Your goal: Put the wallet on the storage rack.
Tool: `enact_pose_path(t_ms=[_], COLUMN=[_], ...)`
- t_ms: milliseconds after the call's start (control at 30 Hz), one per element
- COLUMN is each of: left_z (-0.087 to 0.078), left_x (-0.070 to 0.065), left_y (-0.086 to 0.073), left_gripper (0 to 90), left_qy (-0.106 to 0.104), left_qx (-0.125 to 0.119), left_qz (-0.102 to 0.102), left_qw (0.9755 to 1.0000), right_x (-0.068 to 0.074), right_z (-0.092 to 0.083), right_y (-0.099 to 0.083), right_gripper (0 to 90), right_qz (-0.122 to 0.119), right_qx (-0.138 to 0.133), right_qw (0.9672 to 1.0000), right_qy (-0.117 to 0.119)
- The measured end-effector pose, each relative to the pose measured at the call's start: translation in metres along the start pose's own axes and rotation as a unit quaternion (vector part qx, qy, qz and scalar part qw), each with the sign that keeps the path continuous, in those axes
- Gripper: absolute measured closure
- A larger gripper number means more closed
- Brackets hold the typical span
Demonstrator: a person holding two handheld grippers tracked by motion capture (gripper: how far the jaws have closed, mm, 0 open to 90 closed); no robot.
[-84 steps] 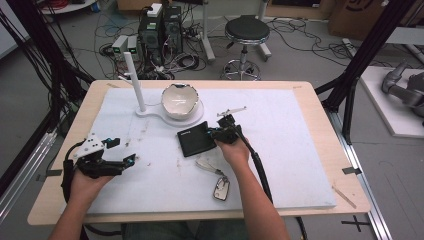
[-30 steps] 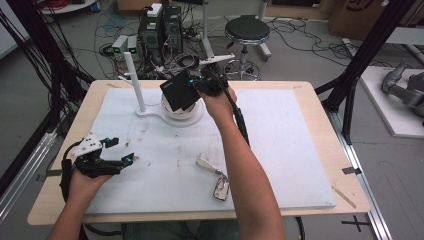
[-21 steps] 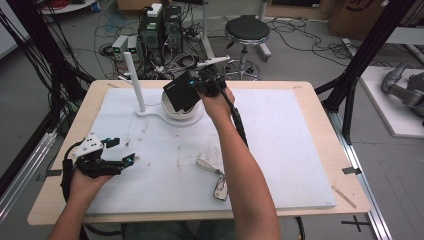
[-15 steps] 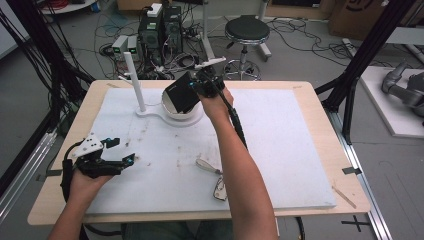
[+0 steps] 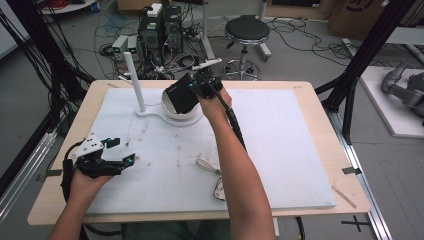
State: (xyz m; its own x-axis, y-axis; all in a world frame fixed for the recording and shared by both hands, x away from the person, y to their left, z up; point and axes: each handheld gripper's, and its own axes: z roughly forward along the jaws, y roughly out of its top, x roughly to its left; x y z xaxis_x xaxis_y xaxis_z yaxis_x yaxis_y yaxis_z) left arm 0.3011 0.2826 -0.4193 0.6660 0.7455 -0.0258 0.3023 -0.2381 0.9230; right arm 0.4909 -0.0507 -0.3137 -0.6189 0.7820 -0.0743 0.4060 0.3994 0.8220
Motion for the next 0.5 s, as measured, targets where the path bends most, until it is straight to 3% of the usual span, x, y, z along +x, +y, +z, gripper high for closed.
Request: enact_pose_path(t_ms=[500], left_z=[0.0006], left_x=[-0.0002], left_y=[0.0003], left_gripper=[15.5], left_qy=[0.0], left_qx=[0.0], left_qz=[0.001], left_qw=[1.0], right_x=[0.0017], right_z=[0.0043], right_y=[0.0011], right_gripper=[86.0], right_qz=[-0.013], right_qx=[-0.002], right_qw=[0.9996], right_qy=[-0.024])
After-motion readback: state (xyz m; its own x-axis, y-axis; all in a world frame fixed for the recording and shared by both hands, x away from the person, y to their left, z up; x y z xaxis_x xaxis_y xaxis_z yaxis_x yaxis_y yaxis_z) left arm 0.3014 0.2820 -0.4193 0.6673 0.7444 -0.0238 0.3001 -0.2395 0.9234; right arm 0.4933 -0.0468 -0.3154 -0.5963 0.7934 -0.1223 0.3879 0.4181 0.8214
